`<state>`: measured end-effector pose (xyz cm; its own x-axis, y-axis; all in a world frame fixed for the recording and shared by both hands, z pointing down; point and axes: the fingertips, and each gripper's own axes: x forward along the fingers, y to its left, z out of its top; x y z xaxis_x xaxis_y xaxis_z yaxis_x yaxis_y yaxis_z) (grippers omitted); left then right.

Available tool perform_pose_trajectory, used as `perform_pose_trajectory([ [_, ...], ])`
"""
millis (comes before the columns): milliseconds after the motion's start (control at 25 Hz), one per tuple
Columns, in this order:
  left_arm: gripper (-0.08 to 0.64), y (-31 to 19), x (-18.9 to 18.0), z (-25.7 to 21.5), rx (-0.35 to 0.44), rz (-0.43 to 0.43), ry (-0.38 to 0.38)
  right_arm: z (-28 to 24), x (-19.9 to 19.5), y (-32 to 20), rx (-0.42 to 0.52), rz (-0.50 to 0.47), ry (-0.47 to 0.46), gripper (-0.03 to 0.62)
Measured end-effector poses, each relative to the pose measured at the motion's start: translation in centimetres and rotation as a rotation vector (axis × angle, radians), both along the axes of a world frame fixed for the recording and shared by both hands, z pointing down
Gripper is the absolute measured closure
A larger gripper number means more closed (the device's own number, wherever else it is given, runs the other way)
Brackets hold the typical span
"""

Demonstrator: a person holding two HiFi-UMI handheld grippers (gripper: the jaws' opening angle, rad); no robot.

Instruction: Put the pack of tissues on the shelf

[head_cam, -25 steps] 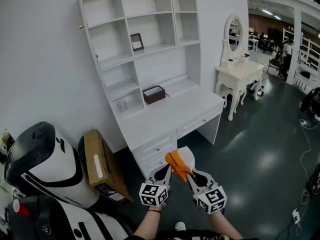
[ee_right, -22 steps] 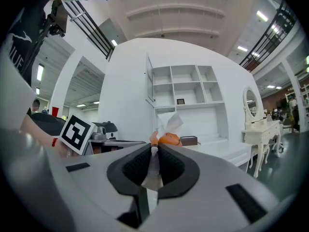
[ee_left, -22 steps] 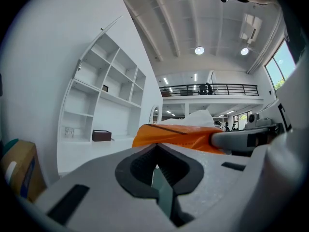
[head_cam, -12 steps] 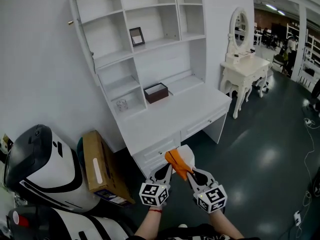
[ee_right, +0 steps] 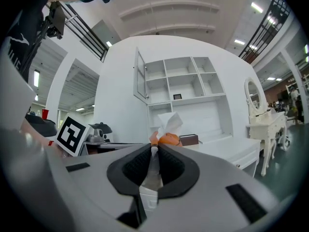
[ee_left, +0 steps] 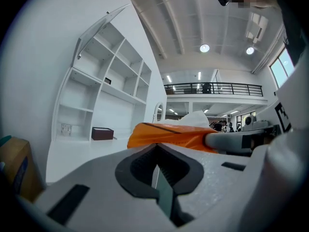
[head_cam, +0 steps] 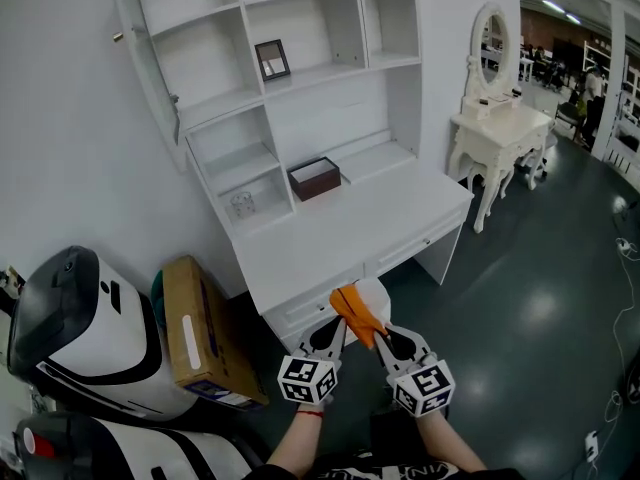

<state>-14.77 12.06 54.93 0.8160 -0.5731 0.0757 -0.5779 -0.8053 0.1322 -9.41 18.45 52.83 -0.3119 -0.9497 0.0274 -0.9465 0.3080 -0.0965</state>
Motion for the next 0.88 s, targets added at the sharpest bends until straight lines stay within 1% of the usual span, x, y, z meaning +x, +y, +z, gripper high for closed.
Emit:
perform_pose_trajectory([
  [160,0.554,-3.9,1.3,-0.5,0.012,-0.031,-0.001,-0.4,1.4,-4.0,0.017,-0.03,0.006,0.569],
  [360,0.554,-9.2,4.3,-1.0,0.008,-0.06,0.003,-1.1,4.4,-9.4,0.021,-0.059,0.033,0.569],
  [880,0.554,-19.6,12.4,-1.8,0.0,-0.119,0.002,-1.9,12.8,-20.3,0.008,-0.119,0.01,0.569],
])
